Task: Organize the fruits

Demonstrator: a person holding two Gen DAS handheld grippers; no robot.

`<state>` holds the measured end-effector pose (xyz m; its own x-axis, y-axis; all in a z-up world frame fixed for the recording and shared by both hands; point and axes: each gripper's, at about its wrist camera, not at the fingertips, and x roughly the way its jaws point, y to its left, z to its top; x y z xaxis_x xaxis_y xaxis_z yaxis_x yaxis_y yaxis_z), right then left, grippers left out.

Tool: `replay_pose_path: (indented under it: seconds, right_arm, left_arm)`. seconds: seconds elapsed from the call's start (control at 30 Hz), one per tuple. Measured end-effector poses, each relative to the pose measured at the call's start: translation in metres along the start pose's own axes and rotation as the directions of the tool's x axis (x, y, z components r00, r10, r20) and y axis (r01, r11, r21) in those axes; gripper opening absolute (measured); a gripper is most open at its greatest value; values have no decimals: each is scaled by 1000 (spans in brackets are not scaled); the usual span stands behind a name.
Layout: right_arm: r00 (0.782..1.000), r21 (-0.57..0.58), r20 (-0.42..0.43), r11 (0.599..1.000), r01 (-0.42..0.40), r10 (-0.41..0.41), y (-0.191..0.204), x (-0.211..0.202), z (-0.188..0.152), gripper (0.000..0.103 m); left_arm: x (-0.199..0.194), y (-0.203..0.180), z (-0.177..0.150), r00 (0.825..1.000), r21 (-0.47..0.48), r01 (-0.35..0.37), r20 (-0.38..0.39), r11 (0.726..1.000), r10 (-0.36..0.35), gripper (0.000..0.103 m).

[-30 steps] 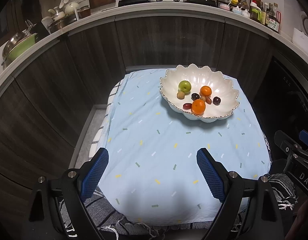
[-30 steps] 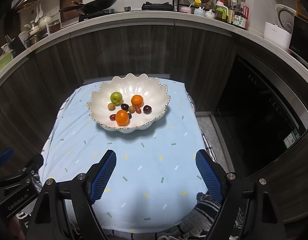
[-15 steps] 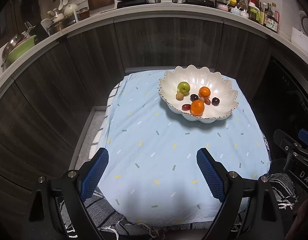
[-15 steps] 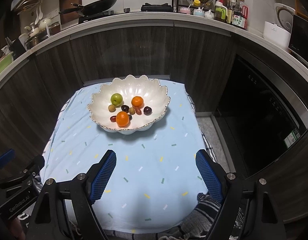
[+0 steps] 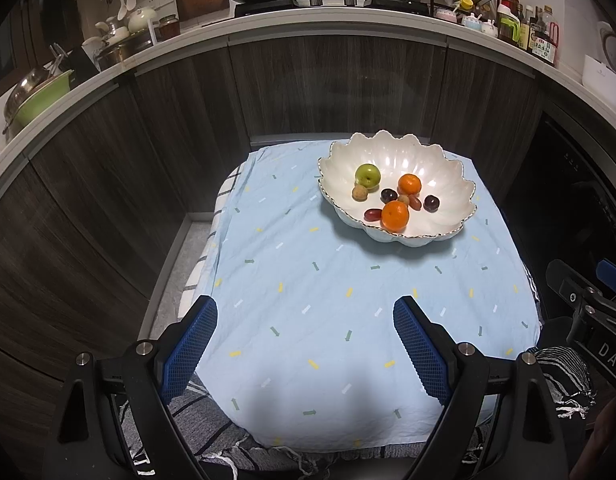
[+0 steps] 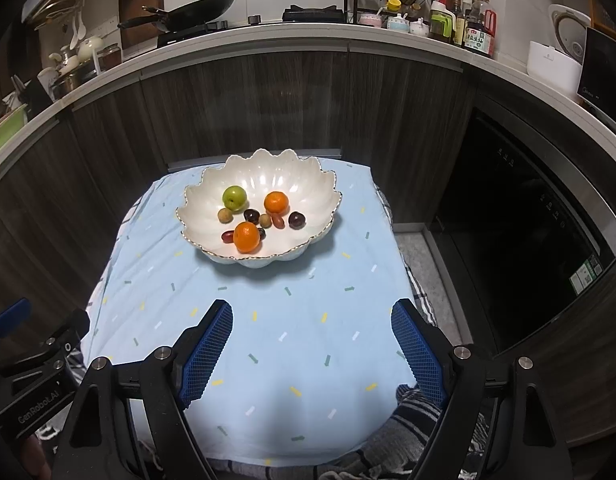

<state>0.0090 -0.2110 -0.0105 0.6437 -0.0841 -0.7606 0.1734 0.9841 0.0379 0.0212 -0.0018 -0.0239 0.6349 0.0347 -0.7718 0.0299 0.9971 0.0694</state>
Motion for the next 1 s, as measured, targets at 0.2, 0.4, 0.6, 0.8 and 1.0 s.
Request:
replay_pose_path:
  seconds: [0.2,0.4,0.6,0.8,1.0]
  right_arm:
    - [1000,4,-5,1000,-6,6,0,0,-1,82]
    - [1000,4,-3,1000,-7,7,1,0,-1,82]
    - [1000,5,0,1000,-7,7,1,0,-1,82]
    - [1000,5,-1,1000,-8,8,1,0,-1,82]
    - [1000,6,-1,1000,-12,12,2,-1,-1,82]
  left_arm:
    - [0,0,-1,1000,0,-2,2,1000,2,90]
    - [0,1,-2,1000,-1,2,-2,1000,-2,90]
    - [-1,1,-2,1000,-6,10,-10,1000,-10,90]
    - [-2,0,-3,1000,-4,10,-12,1000,-10,90]
    - [-2,0,-3,1000,-6,11,-13,1000,-11,90]
